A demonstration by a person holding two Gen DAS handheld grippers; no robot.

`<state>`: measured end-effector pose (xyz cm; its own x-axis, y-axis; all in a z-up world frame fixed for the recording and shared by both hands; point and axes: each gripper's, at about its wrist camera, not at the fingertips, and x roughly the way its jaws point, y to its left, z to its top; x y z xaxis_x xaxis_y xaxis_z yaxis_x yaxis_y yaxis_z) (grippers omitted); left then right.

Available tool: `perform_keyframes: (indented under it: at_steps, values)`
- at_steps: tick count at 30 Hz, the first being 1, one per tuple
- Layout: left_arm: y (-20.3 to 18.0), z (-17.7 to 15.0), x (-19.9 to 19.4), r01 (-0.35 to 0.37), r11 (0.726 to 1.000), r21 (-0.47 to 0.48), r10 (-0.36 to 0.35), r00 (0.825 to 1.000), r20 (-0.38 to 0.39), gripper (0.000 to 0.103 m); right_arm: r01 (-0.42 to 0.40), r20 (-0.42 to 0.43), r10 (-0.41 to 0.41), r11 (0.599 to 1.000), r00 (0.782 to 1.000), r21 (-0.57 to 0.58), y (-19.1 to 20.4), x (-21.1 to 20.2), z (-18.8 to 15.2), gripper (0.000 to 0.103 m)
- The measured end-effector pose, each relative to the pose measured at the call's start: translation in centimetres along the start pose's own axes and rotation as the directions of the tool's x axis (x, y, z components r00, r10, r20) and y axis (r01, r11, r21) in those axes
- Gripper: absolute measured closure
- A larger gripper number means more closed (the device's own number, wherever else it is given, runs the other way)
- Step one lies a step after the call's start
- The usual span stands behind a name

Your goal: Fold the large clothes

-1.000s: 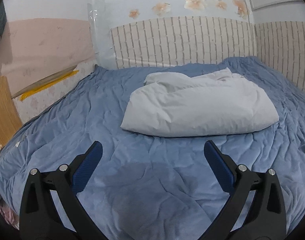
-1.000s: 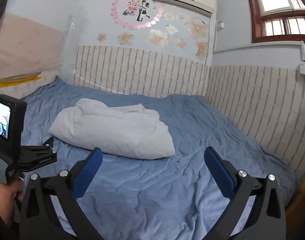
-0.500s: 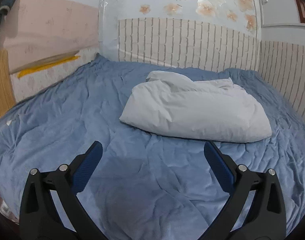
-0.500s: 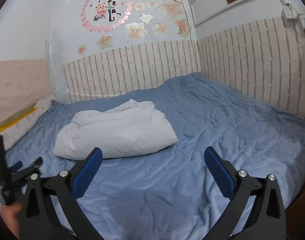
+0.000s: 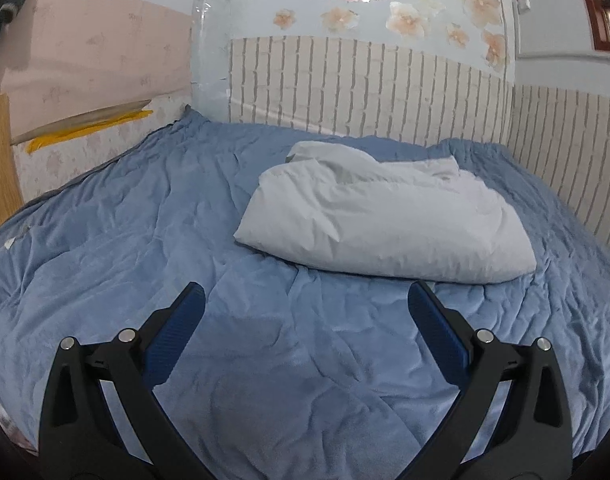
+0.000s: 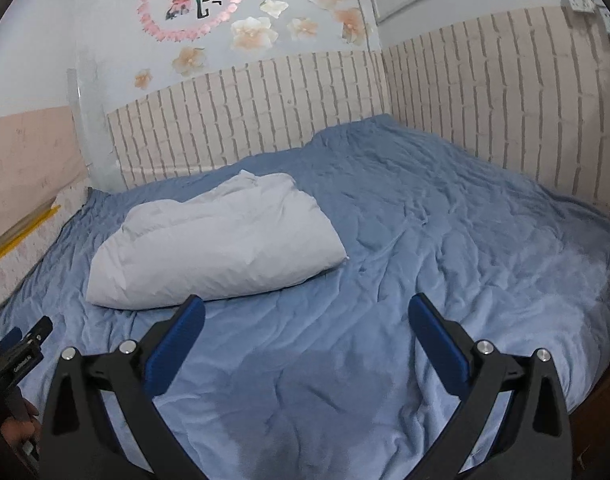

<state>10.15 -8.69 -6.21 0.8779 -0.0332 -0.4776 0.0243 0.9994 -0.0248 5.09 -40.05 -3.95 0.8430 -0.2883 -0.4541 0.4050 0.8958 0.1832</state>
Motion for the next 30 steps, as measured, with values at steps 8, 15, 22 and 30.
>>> perform_keyframes:
  at_steps: [8, 15, 22, 30]
  values:
    - [-1.9, -0.1, -0.4, -0.014, 0.997, 0.073, 0.012, 0.999, 0.033, 0.003, 0.014, -0.003, -0.014, 1.0, 1.0, -0.023, -0.2, 0.1, 0.2, 0.002]
    - [-0.8, -0.1, -0.1, -0.002, 1.0, 0.017, 0.002, 1.0, 0.01, 0.003, 0.018, 0.004, -0.018, 0.999, 1.0, -0.043, -0.2, 0.1, 0.2, 0.002]
    - [-1.1, -0.2, -0.3, -0.007, 0.999, 0.039, 0.007, 1.0, 0.022, 0.003, 0.019, 0.005, -0.018, 0.999, 1.0, -0.034, -0.2, -0.1, 0.0, 0.002]
    - [-1.0, -0.2, -0.5, -0.006, 0.999, 0.031, 0.005, 1.0, 0.019, 0.003, 0.031, 0.012, -0.03, 0.997, 0.999, -0.067, 0.5, -0.3, 0.2, 0.002]
